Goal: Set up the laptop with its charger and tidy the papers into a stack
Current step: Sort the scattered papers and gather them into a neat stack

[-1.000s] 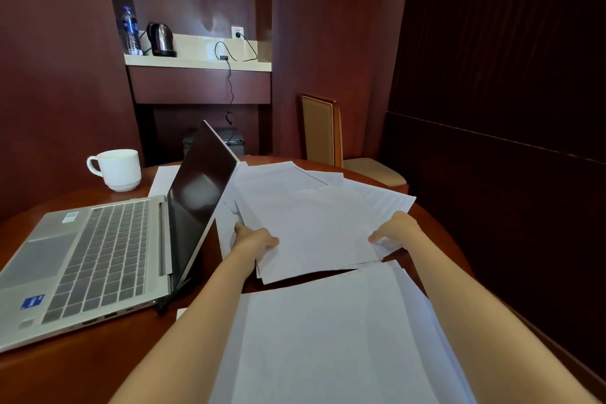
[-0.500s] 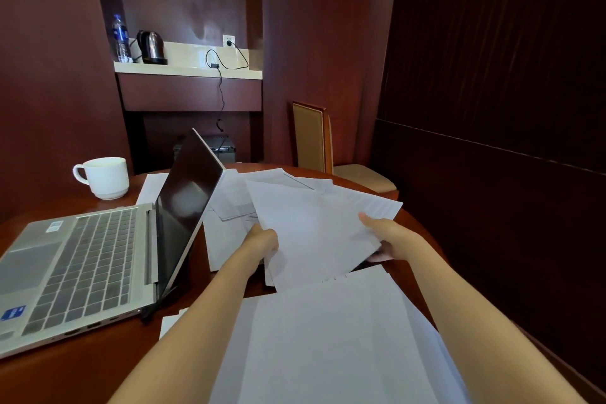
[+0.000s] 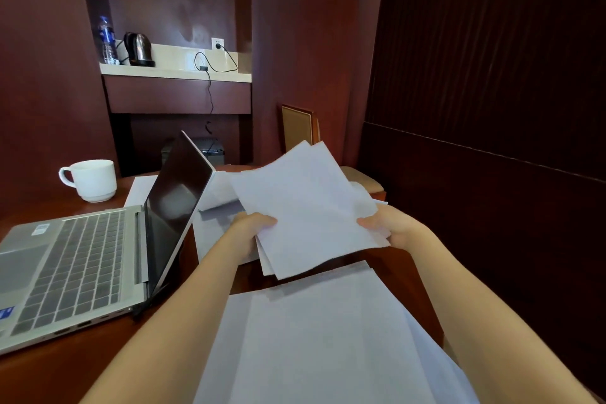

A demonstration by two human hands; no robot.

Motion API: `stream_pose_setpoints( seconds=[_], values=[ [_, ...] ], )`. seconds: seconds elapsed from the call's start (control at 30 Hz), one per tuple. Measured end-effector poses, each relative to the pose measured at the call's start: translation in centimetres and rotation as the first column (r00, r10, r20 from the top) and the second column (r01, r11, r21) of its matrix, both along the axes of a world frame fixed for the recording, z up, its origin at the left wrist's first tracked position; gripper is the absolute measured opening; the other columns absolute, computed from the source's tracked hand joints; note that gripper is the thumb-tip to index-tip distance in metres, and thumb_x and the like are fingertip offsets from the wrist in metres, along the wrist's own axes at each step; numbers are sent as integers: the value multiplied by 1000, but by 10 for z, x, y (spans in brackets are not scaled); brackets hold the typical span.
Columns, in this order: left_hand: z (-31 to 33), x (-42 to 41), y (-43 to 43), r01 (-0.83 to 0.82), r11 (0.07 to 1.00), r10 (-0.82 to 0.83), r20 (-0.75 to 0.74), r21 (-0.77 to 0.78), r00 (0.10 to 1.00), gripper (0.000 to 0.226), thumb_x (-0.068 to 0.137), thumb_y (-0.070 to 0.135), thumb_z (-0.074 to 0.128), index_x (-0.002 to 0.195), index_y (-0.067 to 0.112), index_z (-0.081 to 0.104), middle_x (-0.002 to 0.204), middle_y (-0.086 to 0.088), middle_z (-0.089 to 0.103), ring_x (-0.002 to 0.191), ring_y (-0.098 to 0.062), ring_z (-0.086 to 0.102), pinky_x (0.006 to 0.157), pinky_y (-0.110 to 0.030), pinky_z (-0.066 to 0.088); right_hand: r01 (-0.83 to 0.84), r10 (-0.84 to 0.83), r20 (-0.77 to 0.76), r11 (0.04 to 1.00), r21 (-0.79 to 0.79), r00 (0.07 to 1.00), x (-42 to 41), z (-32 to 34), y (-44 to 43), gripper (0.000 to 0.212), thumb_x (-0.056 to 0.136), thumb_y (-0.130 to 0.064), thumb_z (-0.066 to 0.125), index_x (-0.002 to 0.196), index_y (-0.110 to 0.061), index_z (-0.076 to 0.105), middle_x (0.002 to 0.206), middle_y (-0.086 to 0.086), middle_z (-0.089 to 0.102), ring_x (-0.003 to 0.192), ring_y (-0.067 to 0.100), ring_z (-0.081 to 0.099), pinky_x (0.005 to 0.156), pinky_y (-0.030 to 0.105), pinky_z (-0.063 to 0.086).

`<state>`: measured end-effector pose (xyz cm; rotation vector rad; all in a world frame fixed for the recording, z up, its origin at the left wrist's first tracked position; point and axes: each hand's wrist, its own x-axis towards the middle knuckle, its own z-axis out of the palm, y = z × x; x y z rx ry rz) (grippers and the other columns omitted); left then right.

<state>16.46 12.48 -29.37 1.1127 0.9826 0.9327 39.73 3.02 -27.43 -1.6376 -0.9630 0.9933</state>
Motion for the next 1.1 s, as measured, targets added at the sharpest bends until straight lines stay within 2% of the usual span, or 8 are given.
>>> stream_pose_setpoints(
  seconds=[0.13,0.27,0.33,0.47,0.63,0.77,0.97,1.1],
  values=[
    [21,8,-5,-10,971,31,-86,237,996,46,86,-8,58,130,0,48,132,-15,53,118,-32,53,99,-38,43,85,-89,40,991,108,995,3,0,-8,42,84,9,59,125,1,55,119,16,60,107,33,58,93,47,48],
    [44,14,-10,-49,932,82,-77,360,994,43,90,-1,56,132,3,47,132,-12,53,119,-28,52,87,-28,42,206,-203,-34,960,190,979,2,9,-9,40,83,1,65,122,-4,57,117,13,61,106,30,58,80,39,51],
    [52,14,-12,-45,920,74,-59,389,996,41,91,3,55,132,7,48,131,-9,54,115,-23,53,86,-27,42,202,-194,-55,950,240,979,0,14,-9,37,85,-1,64,121,-6,57,113,10,61,100,25,57,67,30,47],
    [57,9,-15,-14,899,32,-35,438,999,37,93,6,54,129,10,51,126,-5,57,102,-16,55,82,-28,43,223,-212,-70,914,340,975,-3,19,-10,36,87,-1,62,122,-6,56,108,7,59,99,25,57,60,24,43],
    [62,9,-21,18,886,-7,-27,464,1000,36,93,9,54,129,11,51,119,0,59,103,-15,56,81,-27,45,175,-179,-24,909,378,984,-10,21,-11,25,92,-4,55,117,-8,57,112,9,62,92,22,60,70,28,49],
    [66,9,-23,-2,892,-7,19,452,1000,41,87,18,64,125,13,48,115,2,58,104,-17,58,82,-29,46,129,-115,-59,897,423,992,-13,27,-20,26,87,-10,65,112,-13,59,100,0,66,81,11,63,62,22,48],
    [57,14,-31,49,913,-47,-14,404,999,41,87,17,65,125,15,50,112,5,57,96,-11,55,72,-20,44,50,-16,-87,915,401,996,-15,18,-25,32,82,-12,69,113,-10,62,103,3,70,84,14,68,62,21,54],
    [58,15,-30,-48,929,27,63,366,998,49,85,18,67,129,12,46,120,-1,57,98,-15,56,79,-28,45,83,-33,-123,903,422,992,-13,21,-25,32,87,-9,63,119,-8,58,109,6,67,96,23,66,72,28,54]
  ],
)
